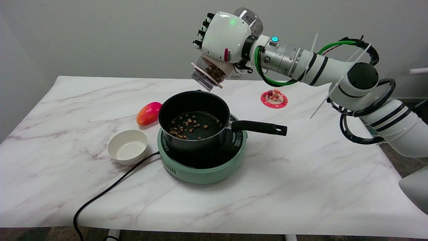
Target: Pour the contents of the bottle into the soup pot.
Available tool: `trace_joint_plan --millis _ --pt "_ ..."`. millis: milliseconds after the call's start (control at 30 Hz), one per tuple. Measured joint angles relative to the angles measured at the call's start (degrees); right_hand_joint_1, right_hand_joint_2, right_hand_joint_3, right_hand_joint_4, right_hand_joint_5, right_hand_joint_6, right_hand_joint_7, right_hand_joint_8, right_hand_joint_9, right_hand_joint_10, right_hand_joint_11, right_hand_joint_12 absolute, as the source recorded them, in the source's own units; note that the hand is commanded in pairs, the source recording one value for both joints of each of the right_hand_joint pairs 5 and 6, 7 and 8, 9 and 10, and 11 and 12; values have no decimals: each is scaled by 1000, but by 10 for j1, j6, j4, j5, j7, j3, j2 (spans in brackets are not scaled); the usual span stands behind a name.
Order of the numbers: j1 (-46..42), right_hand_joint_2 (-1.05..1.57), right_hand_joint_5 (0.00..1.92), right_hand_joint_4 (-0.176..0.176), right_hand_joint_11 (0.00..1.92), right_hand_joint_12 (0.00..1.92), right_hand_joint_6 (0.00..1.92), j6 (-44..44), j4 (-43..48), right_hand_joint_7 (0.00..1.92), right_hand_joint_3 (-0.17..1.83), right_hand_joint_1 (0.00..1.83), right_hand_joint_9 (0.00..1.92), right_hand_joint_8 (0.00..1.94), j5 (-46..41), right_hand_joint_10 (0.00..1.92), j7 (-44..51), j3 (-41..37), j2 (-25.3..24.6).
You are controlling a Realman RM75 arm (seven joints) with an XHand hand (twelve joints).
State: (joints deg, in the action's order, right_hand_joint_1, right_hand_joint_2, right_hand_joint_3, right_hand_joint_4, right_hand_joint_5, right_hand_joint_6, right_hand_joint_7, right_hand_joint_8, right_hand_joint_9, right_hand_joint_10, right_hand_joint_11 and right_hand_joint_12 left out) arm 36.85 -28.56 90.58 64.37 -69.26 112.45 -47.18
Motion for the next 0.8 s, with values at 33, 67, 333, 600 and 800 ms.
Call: trace_joint_plan --millis 33,67,333,600,800 --pt "1 1271 1920 0 1203 1203 1920 -1 -1 1920 546 1421 1322 1920 1 1322 0 0 0" --pt "2 1275 1920 0 1203 1203 1920 -2 -1 1920 539 1417 1322 1920 1 1322 0 0 0" --pt "14 1282 1920 0 1203 1203 1920 -14 -7 1920 528 1409 1325 1920 8 1325 0 0 1" --pt "18 1282 1920 0 1204 1204 1920 -20 -12 1920 530 1409 1328 1920 11 1328 -1 1 1" --pt "11 1289 1920 0 1206 1206 1920 -19 -16 1920 519 1405 1327 1920 9 1327 -4 5 2"
